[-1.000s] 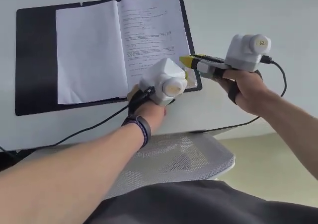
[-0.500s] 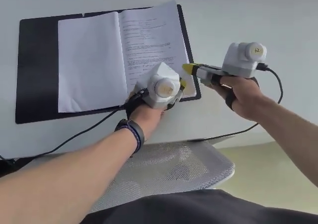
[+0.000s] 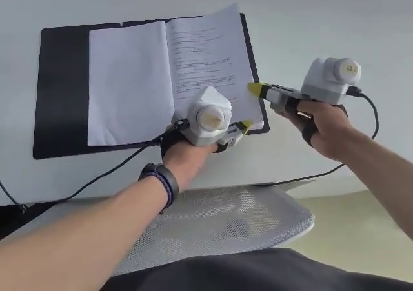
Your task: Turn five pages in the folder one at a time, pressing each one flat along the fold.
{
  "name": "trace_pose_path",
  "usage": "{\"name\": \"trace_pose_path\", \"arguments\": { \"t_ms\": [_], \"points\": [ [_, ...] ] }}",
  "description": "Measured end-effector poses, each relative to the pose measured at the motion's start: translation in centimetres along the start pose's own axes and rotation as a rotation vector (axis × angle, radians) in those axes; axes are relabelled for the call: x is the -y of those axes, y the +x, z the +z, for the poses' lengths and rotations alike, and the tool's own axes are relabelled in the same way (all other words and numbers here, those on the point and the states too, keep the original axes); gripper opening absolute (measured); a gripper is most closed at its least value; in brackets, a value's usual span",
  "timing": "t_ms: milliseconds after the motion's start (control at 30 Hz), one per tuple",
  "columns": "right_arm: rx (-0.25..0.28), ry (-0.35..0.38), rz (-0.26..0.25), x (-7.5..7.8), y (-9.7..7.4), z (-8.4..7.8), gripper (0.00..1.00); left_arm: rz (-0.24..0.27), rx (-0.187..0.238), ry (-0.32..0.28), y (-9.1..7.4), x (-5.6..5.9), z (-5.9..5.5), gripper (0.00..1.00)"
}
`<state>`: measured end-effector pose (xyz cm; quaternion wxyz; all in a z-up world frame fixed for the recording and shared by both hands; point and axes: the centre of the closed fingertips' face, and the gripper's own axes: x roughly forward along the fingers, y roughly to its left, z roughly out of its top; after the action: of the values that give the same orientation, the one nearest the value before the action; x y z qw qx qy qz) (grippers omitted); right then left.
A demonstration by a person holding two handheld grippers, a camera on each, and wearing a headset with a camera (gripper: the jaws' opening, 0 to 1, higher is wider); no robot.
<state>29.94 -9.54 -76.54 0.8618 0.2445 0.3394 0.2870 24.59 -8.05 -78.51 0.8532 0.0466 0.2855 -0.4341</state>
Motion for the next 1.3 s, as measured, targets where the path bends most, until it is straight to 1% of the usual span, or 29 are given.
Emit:
{"name": "trace_pose_path", "arguments": {
  "t_ms": [67, 167, 333, 400, 467, 567, 667, 700, 733, 833, 1000, 1033, 1067, 1133, 1200, 1300],
  "points": [
    [0.006, -0.001, -0.002, -0.1, -0.1, 0.2, 0.00, -0.007, 0.007, -0.003, -0.5, -0.1, 0.2, 0.38],
    [0.022, 0.002, 0.001, -0.6, -0.3, 0.6, 0.00, -0.011, 0.013, 0.003, -1.3, -0.2, 0.4, 0.40],
    [0.043, -0.001, 0.006, -1.3, -0.6, 1.3, 0.00, -0.010, 0.034, 0.017, -3.0, -0.8, 0.9, 0.42],
    [0.045, -0.005, 0.008, -1.5, -0.6, 1.4, 0.00, -0.007, 0.039, 0.011, -3.6, -1.0, 1.0, 0.43],
    [0.048, -0.012, 0.010, -1.8, -0.7, 1.6, 0.00, 0.002, 0.039, -0.008, -4.2, -1.5, 0.9, 0.44],
    [0.063, -0.008, 0.018, -2.4, -0.8, 2.0, 0.00, 0.013, 0.051, -0.008, -5.3, -2.1, 0.7, 0.44],
    [0.068, -0.008, 0.020, -2.8, -0.9, 2.2, 0.00, 0.018, 0.056, -0.012, -6.1, -2.4, 0.6, 0.46],
    [0.071, -0.009, 0.023, -3.1, -0.9, 2.3, 0.00, 0.019, 0.060, -0.011, -6.7, -2.5, 0.5, 0.47],
    [0.073, -0.010, 0.027, -3.4, -0.9, 2.4, 0.00, 0.020, 0.061, -0.010, -6.9, -2.6, 0.5, 0.47],
    [0.079, -0.017, 0.042, -4.3, -1.0, 2.8, 0.00, 0.030, 0.069, -0.014, -8.1, -3.2, 0.5, 0.49],
    [0.111, -0.015, 0.082, -6.0, -1.0, 3.9, 0.00, 0.074, 0.092, -0.038, -10.9, -5.5, 0.6, 0.52],
    [0.119, -0.013, 0.092, -6.5, -1.0, 4.2, 0.00, 0.080, 0.100, -0.043, -11.6, -5.9, 0.6, 0.52],
    [0.123, -0.012, 0.101, -6.9, -0.9, 4.3, 0.00, 0.081, 0.102, -0.046, -11.9, -6.0, 0.7, 0.52],
    [0.125, -0.021, 0.119, -7.8, -0.7, 4.5, 0.00, 0.103, 0.111, -0.052, -13.2, -7.1, 0.6, 0.52],
    [0.125, -0.031, 0.139, -8.8, -0.3, 4.6, 0.00, 0.120, 0.120, -0.056, -14.1, -7.8, 0.5, 0.52],
    [0.124, -0.043, 0.165, -10.2, 0.2, 4.8, 0.00, 0.150, 0.134, -0.073, -15.8, -9.0, 0.4, 0.53]
  ]
}}
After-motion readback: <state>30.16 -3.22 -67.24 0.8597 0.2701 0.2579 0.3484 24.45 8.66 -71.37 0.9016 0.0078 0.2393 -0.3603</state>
